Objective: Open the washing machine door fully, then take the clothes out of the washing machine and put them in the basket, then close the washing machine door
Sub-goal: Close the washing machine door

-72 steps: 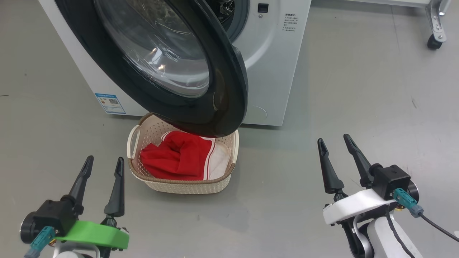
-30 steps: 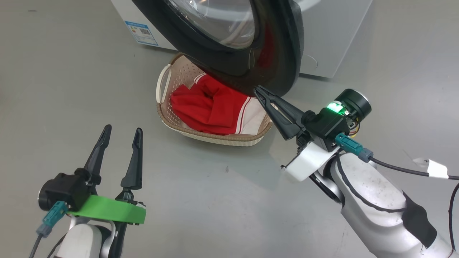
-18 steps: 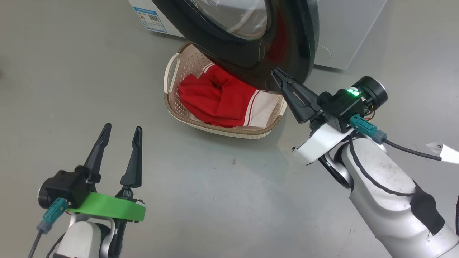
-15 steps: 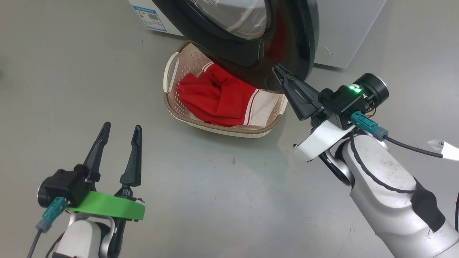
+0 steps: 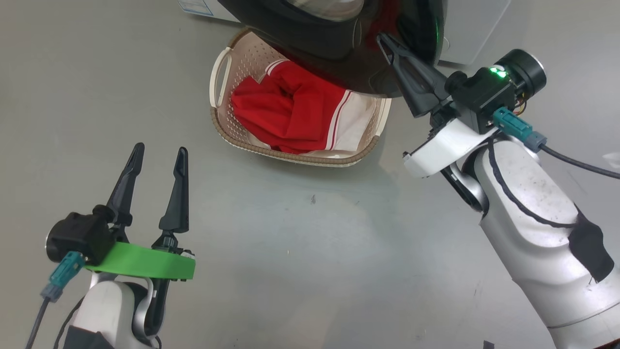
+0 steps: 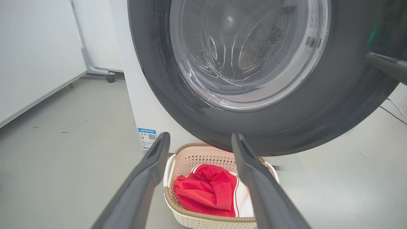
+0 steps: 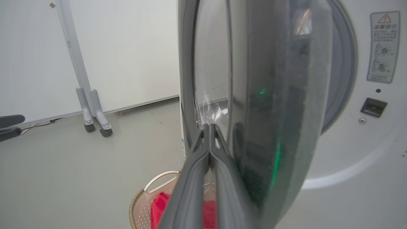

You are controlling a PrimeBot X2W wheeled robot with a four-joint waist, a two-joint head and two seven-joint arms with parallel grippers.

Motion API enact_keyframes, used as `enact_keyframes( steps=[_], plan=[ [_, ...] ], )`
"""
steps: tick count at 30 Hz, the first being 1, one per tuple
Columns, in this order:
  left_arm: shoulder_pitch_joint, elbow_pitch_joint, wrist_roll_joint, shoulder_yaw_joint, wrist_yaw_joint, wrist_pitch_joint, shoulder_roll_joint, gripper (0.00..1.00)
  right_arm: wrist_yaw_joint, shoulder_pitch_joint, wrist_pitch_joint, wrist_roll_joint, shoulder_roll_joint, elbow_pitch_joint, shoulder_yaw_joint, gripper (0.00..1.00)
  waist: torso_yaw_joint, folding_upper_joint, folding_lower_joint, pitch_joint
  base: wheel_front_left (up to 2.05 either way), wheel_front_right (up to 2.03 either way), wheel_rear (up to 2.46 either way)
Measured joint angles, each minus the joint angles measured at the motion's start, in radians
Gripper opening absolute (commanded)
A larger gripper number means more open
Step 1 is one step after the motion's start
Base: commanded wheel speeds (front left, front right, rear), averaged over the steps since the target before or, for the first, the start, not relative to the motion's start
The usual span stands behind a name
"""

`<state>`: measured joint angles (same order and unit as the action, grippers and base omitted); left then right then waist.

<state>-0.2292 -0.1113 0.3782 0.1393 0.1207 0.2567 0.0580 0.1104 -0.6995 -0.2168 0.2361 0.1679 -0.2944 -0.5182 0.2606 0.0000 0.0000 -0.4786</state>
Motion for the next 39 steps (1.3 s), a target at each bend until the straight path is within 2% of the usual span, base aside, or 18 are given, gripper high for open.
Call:
enact_keyframes(
  steps=[13,23,39],
  plan=[
    [-0.05,0.019,0.004,0.018,0.0,0.0,-0.005,1.0,-0.024,-0.13,0.009,-0.013,0.025,-0.002,0.043,0.0,-0.005,0.0,0.0,-0.093,0.0,0.0,0.0],
    [-0.099,0.026,0.031,0.044,0.0,0.0,-0.013,1.0,-0.027,-0.259,0.037,-0.038,0.086,-0.002,0.097,0.0,0.001,0.0,0.0,-0.178,0.0,0.0,0.0],
    [-0.146,0.027,0.036,0.058,0.0,0.0,-0.017,1.0,-0.023,-0.462,0.107,-0.063,0.14,-0.056,0.119,0.0,0.028,0.0,0.0001,-0.267,0.0,0.0,0.0]
  ],
)
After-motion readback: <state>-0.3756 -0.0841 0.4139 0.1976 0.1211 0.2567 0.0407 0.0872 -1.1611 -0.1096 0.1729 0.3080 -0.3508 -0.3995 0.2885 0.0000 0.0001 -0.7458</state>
